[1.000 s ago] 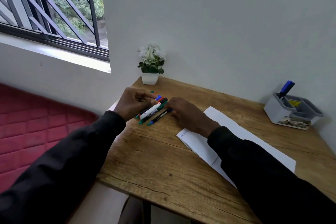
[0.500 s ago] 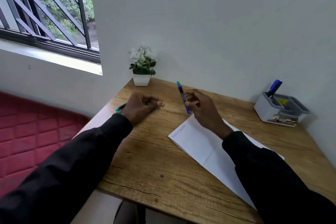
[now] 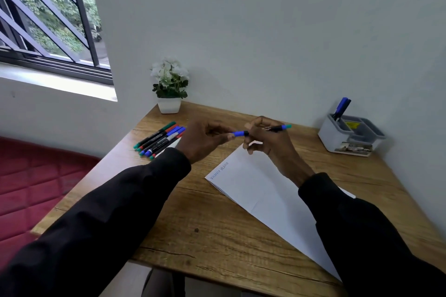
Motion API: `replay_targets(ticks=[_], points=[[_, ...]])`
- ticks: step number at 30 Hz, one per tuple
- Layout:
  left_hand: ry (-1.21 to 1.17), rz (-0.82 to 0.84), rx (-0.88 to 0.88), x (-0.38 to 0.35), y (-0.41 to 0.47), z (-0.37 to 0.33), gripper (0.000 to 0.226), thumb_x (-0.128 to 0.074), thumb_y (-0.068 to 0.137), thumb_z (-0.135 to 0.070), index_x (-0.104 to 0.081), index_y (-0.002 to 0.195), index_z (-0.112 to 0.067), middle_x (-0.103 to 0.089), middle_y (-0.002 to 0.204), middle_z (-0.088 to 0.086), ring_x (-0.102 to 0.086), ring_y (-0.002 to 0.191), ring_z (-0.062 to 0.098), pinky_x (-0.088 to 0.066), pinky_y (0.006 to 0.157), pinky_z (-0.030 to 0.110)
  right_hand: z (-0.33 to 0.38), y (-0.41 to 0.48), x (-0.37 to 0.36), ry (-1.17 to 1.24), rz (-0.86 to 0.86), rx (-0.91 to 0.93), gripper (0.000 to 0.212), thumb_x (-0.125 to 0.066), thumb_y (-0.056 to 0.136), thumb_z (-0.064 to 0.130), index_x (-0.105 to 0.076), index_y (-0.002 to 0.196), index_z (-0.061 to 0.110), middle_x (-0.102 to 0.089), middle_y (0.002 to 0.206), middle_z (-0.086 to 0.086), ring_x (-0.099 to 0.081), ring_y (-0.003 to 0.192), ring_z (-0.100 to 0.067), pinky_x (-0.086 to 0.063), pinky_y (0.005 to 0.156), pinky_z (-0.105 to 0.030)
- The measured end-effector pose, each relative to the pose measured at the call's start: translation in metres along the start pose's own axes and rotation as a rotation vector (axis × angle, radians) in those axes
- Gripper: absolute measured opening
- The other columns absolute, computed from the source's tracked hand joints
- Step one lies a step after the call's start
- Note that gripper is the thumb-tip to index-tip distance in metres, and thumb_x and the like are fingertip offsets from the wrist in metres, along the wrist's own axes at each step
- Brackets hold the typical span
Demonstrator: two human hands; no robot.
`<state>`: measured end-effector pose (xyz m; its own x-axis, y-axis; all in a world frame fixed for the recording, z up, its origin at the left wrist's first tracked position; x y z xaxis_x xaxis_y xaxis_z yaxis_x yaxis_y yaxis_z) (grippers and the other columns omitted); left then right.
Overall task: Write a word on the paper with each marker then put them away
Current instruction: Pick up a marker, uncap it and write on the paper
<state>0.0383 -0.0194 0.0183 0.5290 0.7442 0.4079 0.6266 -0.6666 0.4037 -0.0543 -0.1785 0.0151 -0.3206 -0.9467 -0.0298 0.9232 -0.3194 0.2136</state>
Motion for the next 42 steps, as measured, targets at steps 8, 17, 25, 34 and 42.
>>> replay_targets(ticks=[8, 17, 25, 34, 42], points=[[0.145, 0.023, -0.124, 0.007, 0.003, 0.003, 0.01, -0.067, 0.089, -0.012, -0.076, 0.086, -0.015, -0.071, 0.075, -0.007, -0.064, 0.072, 0.008, -0.05, 0.068, 0.021, -0.011, 0.004, -0.011, 0.017, 0.062, -0.121, 0.031, -0.053, 0.108, 0.018, -0.075, 0.1, -0.003, -0.076, 0.088, -0.027, -0.075, 0.07, -0.03, -0.057, 0.059, -0.027], [0.175, 0.083, -0.091, 0.014, 0.015, 0.02, 0.015, -0.066, 0.089, -0.01, -0.075, 0.078, -0.015, -0.07, 0.07, -0.008, -0.065, 0.067, 0.008, -0.048, 0.064, 0.016, -0.006, 0.009, -0.012, -0.019, 0.346, -0.189, 0.042, -0.031, 0.113, 0.011, -0.061, 0.13, -0.013, -0.071, 0.118, -0.034, -0.075, 0.102, -0.035, -0.06, 0.083, -0.03], [0.42, 0.041, 0.061, 0.005, 0.022, 0.043, 0.018, -0.068, 0.089, -0.025, -0.075, 0.102, -0.014, -0.071, 0.097, 0.001, -0.06, 0.087, 0.013, -0.051, 0.079, 0.029, -0.019, 0.01, 0.023, -0.097, 0.045, -0.067, 0.028, -0.051, 0.102, 0.006, -0.073, 0.113, -0.009, -0.075, 0.098, -0.03, -0.075, 0.082, -0.038, -0.06, 0.069, -0.035], [0.456, 0.123, 0.14, -0.005, 0.035, 0.058, 0.02, -0.068, 0.089, -0.023, -0.074, 0.105, -0.014, -0.067, 0.104, 0.0, -0.052, 0.086, 0.006, -0.032, 0.063, 0.01, -0.048, 0.003, 0.005, -0.226, 0.045, -0.075, 0.018, -0.057, 0.098, -0.009, -0.075, 0.098, -0.008, -0.071, 0.075, -0.023, -0.064, 0.057, -0.03, -0.052, 0.05, -0.03], [0.484, 0.088, 0.109, -0.003, 0.043, 0.064, 0.021, -0.066, 0.09, -0.023, -0.073, 0.108, -0.014, -0.067, 0.107, 0.001, -0.051, 0.088, 0.005, -0.038, 0.075, 0.018, -0.059, -0.001, 0.004, -0.217, 0.07, -0.02, 0.013, -0.057, 0.098, -0.012, -0.07, 0.1, -0.015, -0.072, 0.081, -0.031, -0.068, 0.059, -0.035, -0.055, 0.053, -0.032]])
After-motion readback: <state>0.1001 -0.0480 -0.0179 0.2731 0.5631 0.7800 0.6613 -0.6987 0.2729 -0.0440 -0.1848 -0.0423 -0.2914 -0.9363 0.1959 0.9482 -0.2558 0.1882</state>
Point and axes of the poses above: each hand's wrist, its own y-axis towards the middle knuckle, its own x-axis out of the back of the hand, z = x × y, the point moved 5 cm from there along y, towards the middle knuckle
